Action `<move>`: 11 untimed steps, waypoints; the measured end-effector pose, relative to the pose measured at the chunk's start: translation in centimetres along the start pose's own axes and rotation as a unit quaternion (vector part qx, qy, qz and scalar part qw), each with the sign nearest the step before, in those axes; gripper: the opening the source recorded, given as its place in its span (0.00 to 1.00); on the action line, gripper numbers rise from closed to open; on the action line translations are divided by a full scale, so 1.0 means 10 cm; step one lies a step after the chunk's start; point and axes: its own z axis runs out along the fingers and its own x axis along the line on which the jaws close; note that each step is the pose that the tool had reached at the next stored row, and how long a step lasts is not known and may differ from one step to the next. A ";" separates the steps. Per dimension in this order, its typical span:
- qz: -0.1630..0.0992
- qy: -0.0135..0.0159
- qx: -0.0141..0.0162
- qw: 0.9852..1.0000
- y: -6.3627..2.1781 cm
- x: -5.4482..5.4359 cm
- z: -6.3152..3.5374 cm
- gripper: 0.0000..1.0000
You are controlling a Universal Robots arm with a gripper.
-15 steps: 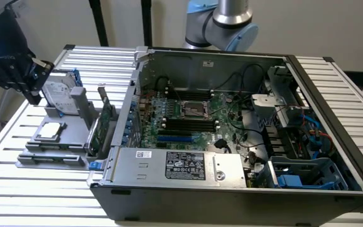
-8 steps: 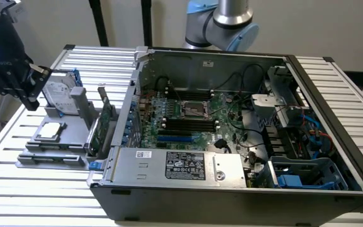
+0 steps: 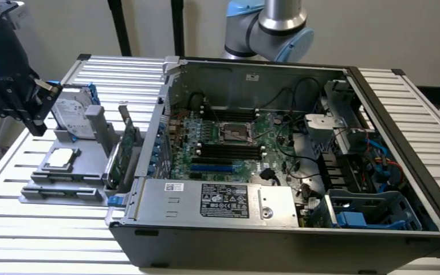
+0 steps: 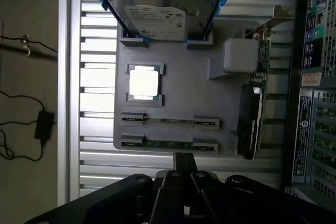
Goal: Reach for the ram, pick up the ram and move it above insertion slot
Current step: 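Pick up the ram and move it above insertion slot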
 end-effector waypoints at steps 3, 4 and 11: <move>0.000 0.000 0.000 1.000 0.000 0.00 0.000 0.11; 0.000 0.000 0.000 1.000 0.000 0.00 0.000 0.11; -0.010 0.000 0.000 1.000 0.000 0.00 0.000 0.11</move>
